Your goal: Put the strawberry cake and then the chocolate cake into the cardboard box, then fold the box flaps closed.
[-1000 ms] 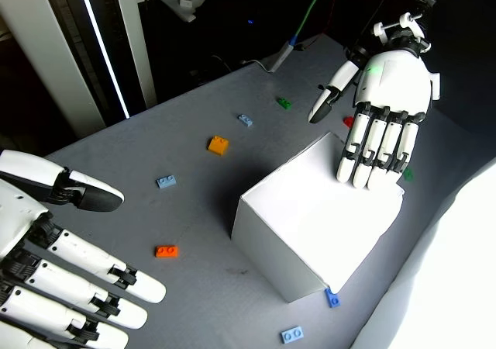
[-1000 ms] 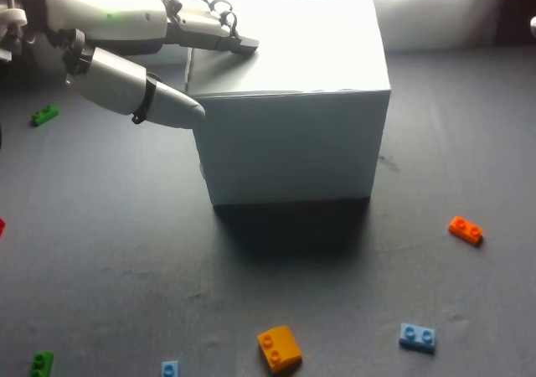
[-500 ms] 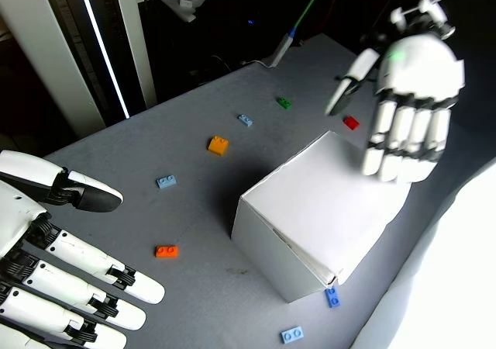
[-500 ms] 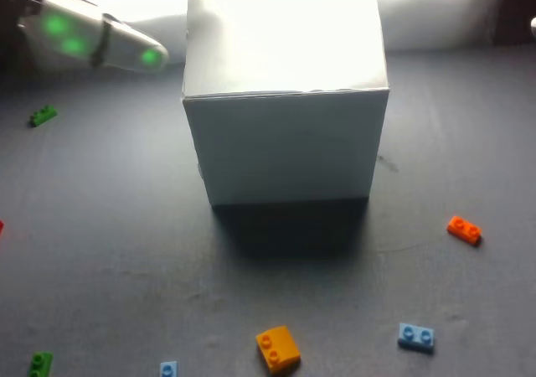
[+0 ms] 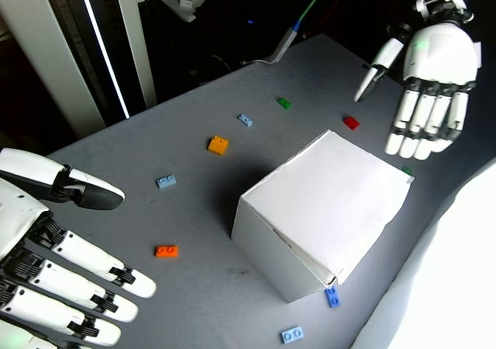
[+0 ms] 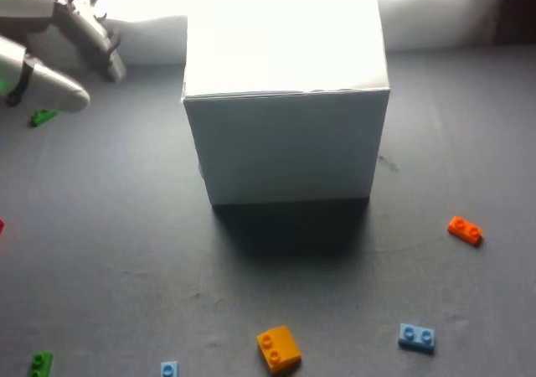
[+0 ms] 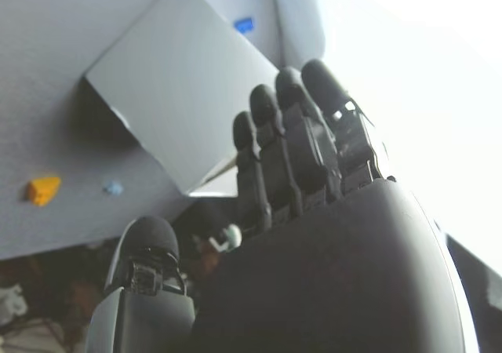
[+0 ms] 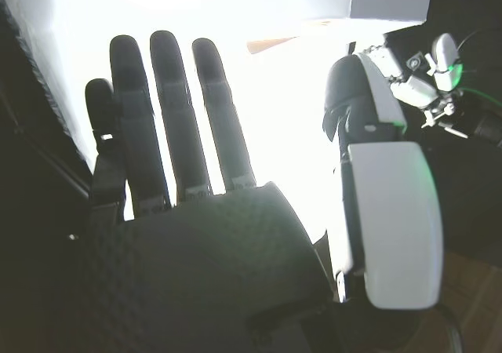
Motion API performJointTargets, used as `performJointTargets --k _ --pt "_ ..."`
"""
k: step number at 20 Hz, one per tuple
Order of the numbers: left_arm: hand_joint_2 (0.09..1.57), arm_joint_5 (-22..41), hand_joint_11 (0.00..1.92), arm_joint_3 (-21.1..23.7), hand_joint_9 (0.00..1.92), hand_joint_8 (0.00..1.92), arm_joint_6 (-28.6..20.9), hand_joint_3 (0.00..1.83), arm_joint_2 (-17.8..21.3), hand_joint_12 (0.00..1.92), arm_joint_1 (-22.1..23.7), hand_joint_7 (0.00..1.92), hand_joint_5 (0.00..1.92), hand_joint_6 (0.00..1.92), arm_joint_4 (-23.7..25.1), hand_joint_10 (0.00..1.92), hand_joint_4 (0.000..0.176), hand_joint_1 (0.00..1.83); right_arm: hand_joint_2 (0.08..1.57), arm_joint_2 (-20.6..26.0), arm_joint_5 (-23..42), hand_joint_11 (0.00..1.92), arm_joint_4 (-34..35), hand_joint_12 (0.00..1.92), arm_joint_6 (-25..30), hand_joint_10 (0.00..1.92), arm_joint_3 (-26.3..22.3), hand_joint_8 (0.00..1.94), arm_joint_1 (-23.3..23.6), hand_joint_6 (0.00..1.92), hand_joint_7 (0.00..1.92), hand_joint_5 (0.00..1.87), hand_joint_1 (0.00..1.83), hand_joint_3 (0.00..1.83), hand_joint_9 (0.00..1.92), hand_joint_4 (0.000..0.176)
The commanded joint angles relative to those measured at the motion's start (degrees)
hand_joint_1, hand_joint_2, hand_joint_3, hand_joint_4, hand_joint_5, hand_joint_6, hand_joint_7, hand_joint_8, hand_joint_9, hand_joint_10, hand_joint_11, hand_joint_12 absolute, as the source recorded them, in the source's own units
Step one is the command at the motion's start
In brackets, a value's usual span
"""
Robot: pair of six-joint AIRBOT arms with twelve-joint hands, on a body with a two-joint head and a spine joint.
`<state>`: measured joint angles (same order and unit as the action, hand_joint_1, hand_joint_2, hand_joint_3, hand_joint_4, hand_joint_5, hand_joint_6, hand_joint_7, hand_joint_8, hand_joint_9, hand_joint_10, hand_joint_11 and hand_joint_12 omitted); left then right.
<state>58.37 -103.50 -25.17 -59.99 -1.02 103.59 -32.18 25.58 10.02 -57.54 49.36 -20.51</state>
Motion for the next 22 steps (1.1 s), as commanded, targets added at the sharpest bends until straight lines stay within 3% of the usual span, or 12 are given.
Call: performJointTargets --k 1,2,3,4,6,10,16,22 --pt "1.34 2.3 0.39 0.3 0.78 0.98 -1.2 0.01 1.3 1.89 0.4 1.01 0.98 0.62 -4.5 1.5 0.0 0.11 1.22 0.6 5.3 0.41 -0.4 1.82 0.1 1.26 -0.2 0.59 0.8 0.56 1.14 1.05 0.12 0.0 0.8 0.0" --pt "1.38 3.2 0.56 0.8 0.88 1.3 -1.9 0.01 1.7 1.91 0.4 1.02 0.93 1.06 -4.5 1.72 0.0 0.17 1.29 0.6 5.0 0.61 -0.8 1.9 0.1 1.53 -0.4 1.01 0.8 0.98 1.15 1.04 0.13 0.01 0.93 0.0" --pt "1.41 4.7 0.66 2.1 0.93 1.43 -2.5 0.01 2.7 1.92 0.4 1.03 0.9 1.34 -4.6 1.82 0.0 0.2 1.35 0.6 4.6 0.79 -1.1 1.92 0.1 1.76 -0.8 1.34 0.8 1.25 1.15 1.02 0.09 0.01 1.0 0.0" --pt "1.45 5.5 0.77 3.2 0.98 1.51 -2.6 0.02 3.6 1.92 0.2 1.05 0.91 1.53 -4.5 1.88 0.0 0.29 1.43 0.6 4.3 1.01 -1.2 1.92 0.1 1.85 -1.0 1.51 0.8 1.47 1.21 1.04 0.02 0.02 1.12 0.0" --pt "1.5 6.5 0.89 5.5 1.05 1.66 -2.7 0.03 5.3 1.92 0.2 1.07 0.93 1.74 -4.0 1.92 0.0 0.29 1.5 0.6 3.8 1.24 -1.7 1.92 0.1 1.92 -1.4 1.73 0.8 1.69 1.27 1.09 0.0 0.02 1.27 0.0" --pt "1.51 7.5 0.95 8.5 1.12 1.75 -3.6 0.02 7.8 1.92 0.2 1.09 0.96 1.85 -2.9 1.92 0.0 0.26 1.5 0.6 2.9 1.32 -2.1 1.92 0.0 1.92 -1.5 1.81 0.8 1.71 1.3 1.1 0.06 0.01 1.33 0.0" --pt "1.52 8.9 0.89 9.2 1.04 1.73 -3.5 0.01 9.1 1.92 1.8 1.03 0.9 1.71 -0.5 1.92 0.0 0.24 1.55 0.6 2.9 1.29 -2.2 1.92 0.0 1.92 -1.5 1.9 0.8 1.85 1.22 1.04 0.04 0.01 1.29 0.0" --pt "1.52 9.6 0.85 8.5 0.99 1.64 -3.0 0.0 9.1 1.92 2.9 1.01 0.86 1.67 -0.4 1.92 0.0 0.23 1.54 0.6 2.9 1.26 -4.0 1.92 0.0 1.92 -1.6 1.88 0.8 1.83 1.18 1.0 0.06 0.0 1.24 0.0"
